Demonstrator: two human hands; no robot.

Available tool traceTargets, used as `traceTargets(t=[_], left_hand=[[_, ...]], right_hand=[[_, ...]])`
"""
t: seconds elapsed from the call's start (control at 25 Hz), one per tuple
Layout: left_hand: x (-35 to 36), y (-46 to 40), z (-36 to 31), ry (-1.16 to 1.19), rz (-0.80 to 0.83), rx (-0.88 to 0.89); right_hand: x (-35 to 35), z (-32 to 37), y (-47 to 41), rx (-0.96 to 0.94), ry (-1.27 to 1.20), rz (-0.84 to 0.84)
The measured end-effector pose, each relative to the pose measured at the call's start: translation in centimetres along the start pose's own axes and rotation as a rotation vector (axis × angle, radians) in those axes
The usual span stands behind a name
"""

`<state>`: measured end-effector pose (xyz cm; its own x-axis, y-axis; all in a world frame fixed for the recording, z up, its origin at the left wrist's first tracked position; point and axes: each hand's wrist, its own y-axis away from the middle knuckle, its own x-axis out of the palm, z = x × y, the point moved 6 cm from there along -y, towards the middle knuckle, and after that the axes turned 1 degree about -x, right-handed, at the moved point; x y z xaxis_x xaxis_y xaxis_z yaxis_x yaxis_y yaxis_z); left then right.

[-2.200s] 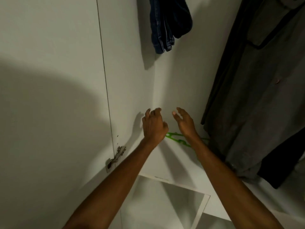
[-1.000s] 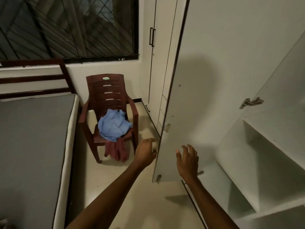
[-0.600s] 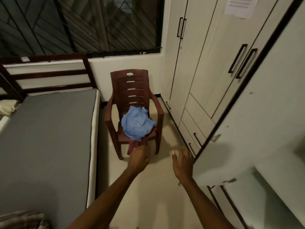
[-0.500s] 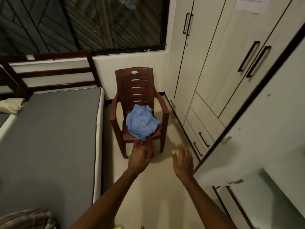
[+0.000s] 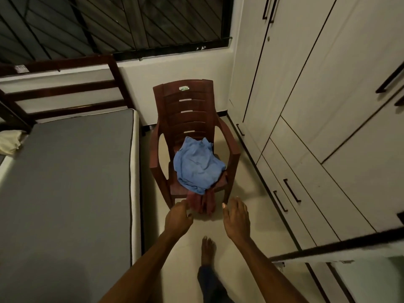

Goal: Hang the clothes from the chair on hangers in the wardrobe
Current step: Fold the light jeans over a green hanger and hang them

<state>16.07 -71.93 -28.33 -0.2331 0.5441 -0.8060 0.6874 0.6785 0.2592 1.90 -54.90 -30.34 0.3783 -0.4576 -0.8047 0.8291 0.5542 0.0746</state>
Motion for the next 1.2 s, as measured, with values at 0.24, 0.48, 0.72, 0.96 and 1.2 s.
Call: traceTargets(t=[0.24, 0.48, 0.72, 0.96, 1.2], left_hand=[[-0.1, -11.9, 0.5, 0.005, 0.076, -0.055], [1.7, -21.6, 1.6, 0.007, 0.138, -0.119], [7.5, -31.5, 7.4, 0.112, 0.195, -0.216], [12.2, -38.6, 14.2, 0.185, 0.171, -0.266], [17.3, -36.8, 18.5, 0.716, 0.466, -0.943]], right_hand=[[5.4, 1.7, -11.1, 0.051, -0.06, 0.068], [11.3, 1.5, -20.3, 0.058, -0.069, 0.089], [21.8, -5.3, -27.2, 0.275, -0.181, 0.228], [29.8, -10.7, -33.3, 0.619, -0.506, 0.152], [34.7, -10.5, -35.3, 1.008, -0.98, 0.275]])
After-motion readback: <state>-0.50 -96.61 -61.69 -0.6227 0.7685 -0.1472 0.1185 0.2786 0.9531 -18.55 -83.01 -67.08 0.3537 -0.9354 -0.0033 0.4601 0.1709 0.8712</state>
